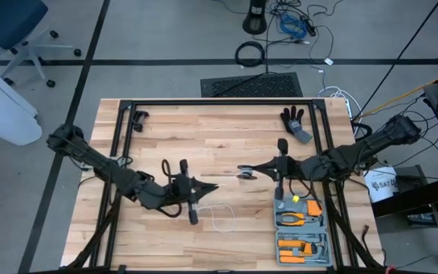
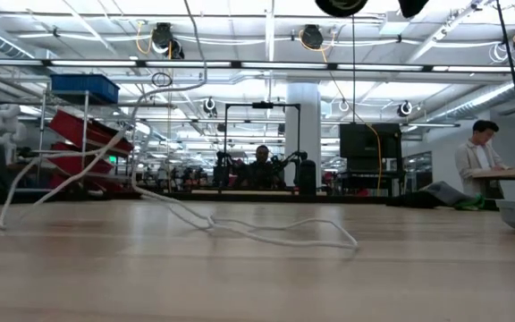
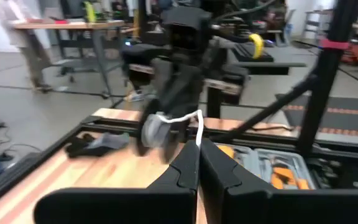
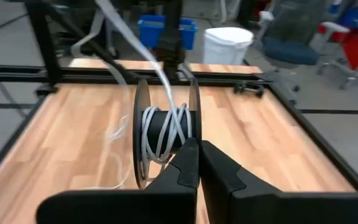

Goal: Coil cords
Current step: Uncoil the white cable wire from the spool

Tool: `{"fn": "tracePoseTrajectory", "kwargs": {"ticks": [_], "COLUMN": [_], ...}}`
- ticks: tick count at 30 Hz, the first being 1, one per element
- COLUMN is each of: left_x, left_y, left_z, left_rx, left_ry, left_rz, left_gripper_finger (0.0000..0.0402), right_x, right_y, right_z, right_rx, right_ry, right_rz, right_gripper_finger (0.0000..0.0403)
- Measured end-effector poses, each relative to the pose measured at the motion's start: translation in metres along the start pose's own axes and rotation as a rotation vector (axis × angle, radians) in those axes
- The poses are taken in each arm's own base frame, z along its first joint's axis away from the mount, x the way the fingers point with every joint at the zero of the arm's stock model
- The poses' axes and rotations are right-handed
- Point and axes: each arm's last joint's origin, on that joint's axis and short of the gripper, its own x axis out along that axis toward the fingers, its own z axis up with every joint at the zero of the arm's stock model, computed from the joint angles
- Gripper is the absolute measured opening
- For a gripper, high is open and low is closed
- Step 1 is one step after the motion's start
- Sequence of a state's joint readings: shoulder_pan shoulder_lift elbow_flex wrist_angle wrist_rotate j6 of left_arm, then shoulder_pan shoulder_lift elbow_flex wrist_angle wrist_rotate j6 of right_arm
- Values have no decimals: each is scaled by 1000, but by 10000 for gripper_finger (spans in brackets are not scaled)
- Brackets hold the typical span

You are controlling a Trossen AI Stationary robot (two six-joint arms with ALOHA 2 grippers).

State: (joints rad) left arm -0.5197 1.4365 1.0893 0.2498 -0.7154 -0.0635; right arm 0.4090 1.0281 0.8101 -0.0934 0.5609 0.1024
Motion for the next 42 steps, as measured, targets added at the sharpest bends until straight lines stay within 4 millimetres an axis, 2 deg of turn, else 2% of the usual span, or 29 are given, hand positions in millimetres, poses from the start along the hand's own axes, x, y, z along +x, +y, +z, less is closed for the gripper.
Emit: {"fn": "tracePoseTrajectory", "kwargs": {"ticks": [5,11,14,22,30,36,42], "left_x": [16,43,57,85,92,92,84], "left_y": [-7,-21,-28,-28,-25,-22,-15], "left_z": [-14,-24,-41,-85,-107,-116,-113], "left_rx": [15,9,21,23,96,145,198], "left_ry": [-3,-187,-217,-117,32,122,217], "left_rz": [-28,-197,-240,-291,-280,-229,-169], "left_gripper_finger": [4,4,4,4,4,4,4], "right_x": [14,29,34,34,33,24,10], "right_y": [3,7,8,9,11,10,12], "right_z": [0,-8,-9,0,2,7,14], "right_rx": [-24,-94,-114,-127,-128,-113,-91], "right_ry": [-32,-16,-18,-86,-107,-130,-166], "right_rz": [-107,-248,-283,-289,-237,-193,-158], "right_gripper_finger": [0,0,0,0,0,0,0]}}
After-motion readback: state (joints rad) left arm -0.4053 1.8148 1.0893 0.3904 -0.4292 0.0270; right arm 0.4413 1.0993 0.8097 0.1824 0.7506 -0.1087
